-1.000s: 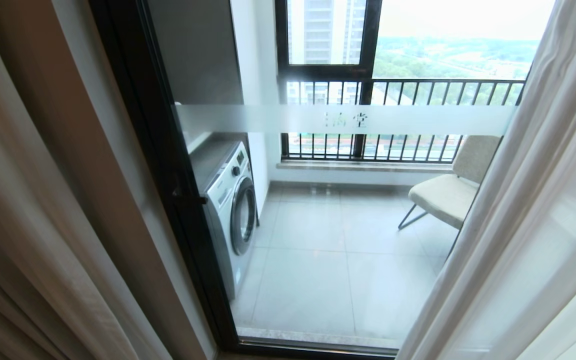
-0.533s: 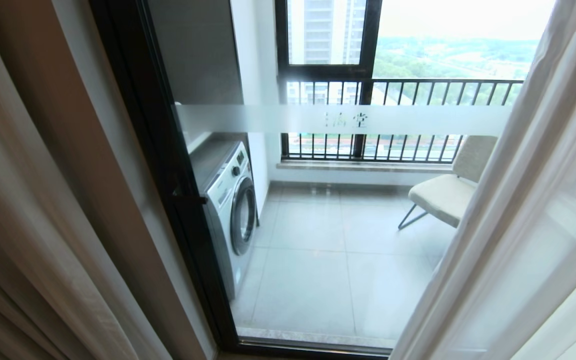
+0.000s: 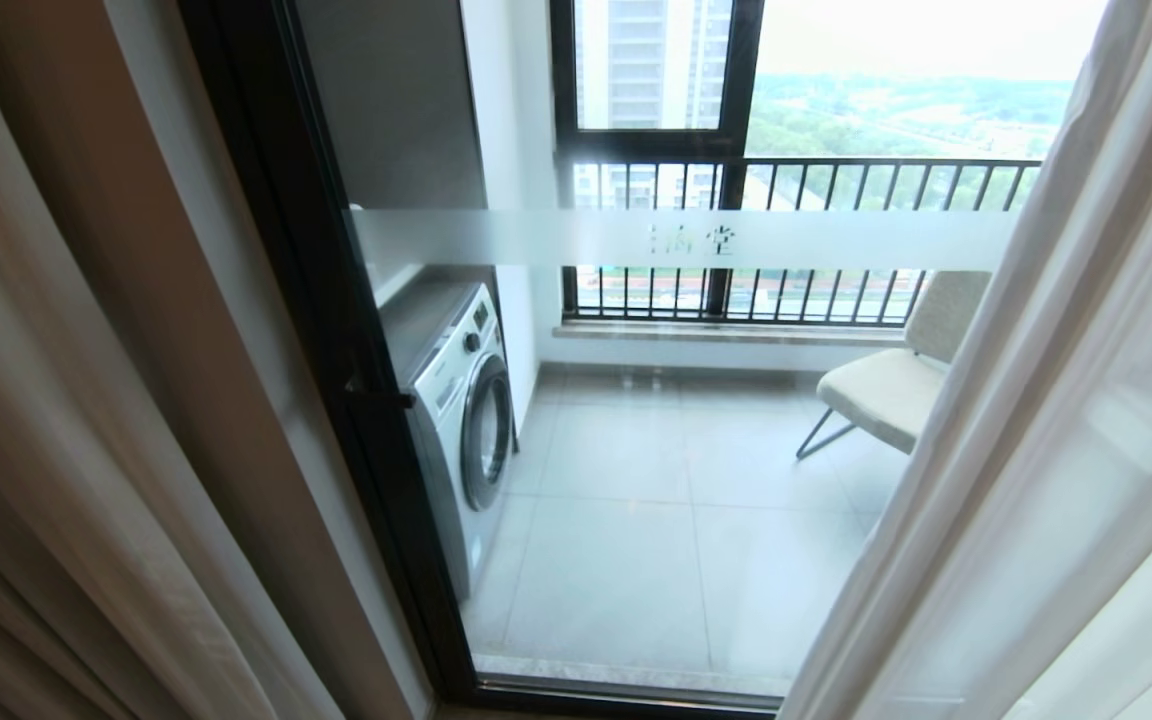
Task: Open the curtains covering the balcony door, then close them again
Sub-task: Close the inner curtains on both sides
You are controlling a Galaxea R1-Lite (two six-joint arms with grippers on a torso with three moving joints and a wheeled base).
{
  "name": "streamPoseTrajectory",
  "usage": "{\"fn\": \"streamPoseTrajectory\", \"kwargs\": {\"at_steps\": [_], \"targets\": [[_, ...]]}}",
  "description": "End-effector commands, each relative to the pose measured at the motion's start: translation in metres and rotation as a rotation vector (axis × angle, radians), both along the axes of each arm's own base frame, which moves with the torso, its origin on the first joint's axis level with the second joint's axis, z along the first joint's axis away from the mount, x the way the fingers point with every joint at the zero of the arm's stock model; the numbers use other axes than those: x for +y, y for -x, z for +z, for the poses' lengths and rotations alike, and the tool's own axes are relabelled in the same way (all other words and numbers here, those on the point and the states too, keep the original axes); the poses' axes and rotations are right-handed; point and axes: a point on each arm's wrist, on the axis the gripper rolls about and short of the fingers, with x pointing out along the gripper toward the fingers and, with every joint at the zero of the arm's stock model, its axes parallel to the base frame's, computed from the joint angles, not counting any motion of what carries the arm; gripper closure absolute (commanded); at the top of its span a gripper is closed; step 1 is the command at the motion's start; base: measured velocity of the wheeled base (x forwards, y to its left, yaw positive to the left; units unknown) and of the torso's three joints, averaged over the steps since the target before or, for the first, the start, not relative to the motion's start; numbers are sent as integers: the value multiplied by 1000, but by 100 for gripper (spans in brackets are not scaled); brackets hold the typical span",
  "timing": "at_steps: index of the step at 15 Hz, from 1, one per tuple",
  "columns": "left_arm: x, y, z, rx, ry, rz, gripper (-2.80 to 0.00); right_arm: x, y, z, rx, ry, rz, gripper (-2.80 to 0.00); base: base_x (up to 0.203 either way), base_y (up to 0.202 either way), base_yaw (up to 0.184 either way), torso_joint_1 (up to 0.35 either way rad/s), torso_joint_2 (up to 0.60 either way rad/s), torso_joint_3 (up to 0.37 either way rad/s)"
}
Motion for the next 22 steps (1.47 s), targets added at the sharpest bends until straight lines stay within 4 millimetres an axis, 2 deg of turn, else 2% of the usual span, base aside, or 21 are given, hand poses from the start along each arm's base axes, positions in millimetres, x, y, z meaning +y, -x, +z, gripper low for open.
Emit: {"fn": "streamPoseTrajectory", "kwargs": {"at_steps": [1,22], "targets": [[0,0,0,-1,1,1,0,0,1,0,-10,1,0,0,0,0,0,0,0,0],[0,0,0,-1,1,1,0,0,1,0,-9,4,-2,0,0,0,0,0,0,0]]}}
